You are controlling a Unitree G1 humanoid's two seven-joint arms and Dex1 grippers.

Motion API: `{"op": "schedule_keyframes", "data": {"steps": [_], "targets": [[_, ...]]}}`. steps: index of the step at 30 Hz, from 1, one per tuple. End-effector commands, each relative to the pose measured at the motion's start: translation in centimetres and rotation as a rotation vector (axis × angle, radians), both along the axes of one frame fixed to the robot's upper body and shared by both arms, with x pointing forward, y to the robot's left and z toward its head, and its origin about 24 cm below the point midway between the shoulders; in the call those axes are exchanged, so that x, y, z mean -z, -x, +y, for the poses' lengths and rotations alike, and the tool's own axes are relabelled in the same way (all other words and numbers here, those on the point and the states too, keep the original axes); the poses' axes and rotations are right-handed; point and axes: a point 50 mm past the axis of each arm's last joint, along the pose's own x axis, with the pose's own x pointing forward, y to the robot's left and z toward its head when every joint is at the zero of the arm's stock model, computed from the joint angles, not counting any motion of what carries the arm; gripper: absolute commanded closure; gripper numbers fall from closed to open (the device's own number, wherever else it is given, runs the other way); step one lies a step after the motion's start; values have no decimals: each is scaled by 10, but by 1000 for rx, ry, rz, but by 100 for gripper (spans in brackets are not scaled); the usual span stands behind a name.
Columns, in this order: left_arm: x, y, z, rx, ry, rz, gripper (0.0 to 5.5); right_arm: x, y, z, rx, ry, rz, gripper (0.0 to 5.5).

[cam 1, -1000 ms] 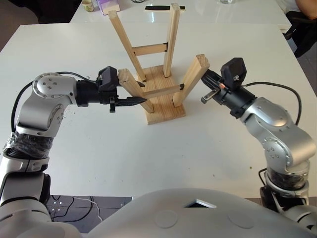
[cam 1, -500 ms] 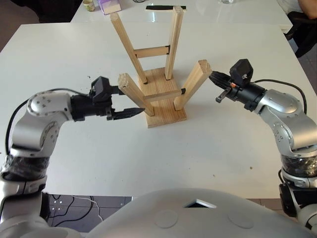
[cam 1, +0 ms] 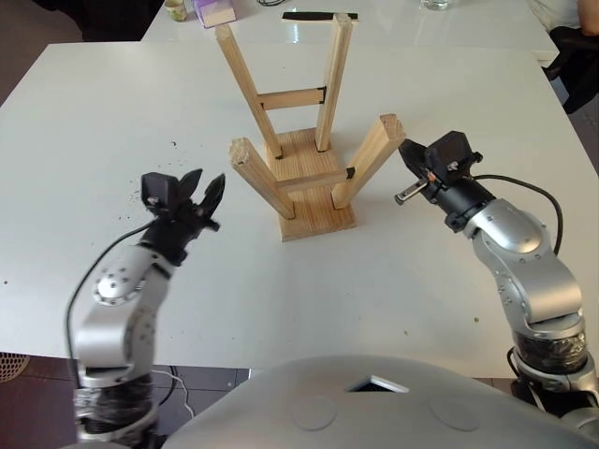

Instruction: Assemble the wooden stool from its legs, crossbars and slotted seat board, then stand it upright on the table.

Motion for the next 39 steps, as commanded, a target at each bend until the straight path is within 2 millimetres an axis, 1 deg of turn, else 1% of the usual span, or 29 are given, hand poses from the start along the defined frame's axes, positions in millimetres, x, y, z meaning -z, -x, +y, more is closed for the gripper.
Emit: {"op": "schedule_keyframes", "data": {"steps": [1,4,5,8,10,12,13,14,15,16,18,20,22,25,28,32,36,38,39], "targets": [[-5,26,-22,-238,-12,20,421,-6,10,12,159,-27,-63,550],[-9,36,-21,-313,-63,31,478,-14,16,16,190,-51,-92,550],[-10,38,-19,-335,-81,33,486,-16,17,15,212,-50,-98,550],[-11,45,-10,-436,-139,56,545,-15,17,-3,370,15,-101,550],[-9,47,2,-529,-188,74,548,-11,18,-18,481,75,-87,550],[-9,48,9,-584,-213,84,548,-10,19,-23,526,98,-76,550],[-7,45,3,-518,-179,98,548,-11,19,-19,496,99,-80,550],[-4,40,-12,-365,-121,119,548,-13,18,-11,443,87,-91,550],[-5,36,-29,-203,-104,106,548,-16,18,0,367,61,-100,550],[-9,33,-52,1,-93,79,548,-21,20,20,224,22,-122,550],[-18,34,-84,282,-90,20,548,-29,28,56,-41,-36,-132,550],[-22,31,-99,407,-68,0,548,-27,41,83,-264,-67,-76,550],[-24,26,-99,447,-80,-4,548,-24,44,87,-326,-57,-39,550],[-21,25,-89,411,-101,19,548,-17,41,80,-312,-15,-6,550],[-17,20,-74,345,-153,29,548,-10,42,74,-286,8,33,550],[-17,12,-59,303,-207,9,548,-8,41,60,-238,23,34,550],[-14,9,-46,260,-228,23,548,-15,40,37,-251,-11,5,550],[-9,7,-42,203,-228,46,548,-13,27,15,-261,37,16,550],[-6,4,-41,173,-226,56,548,-8,14,-1,-246,99,27,550]]}}
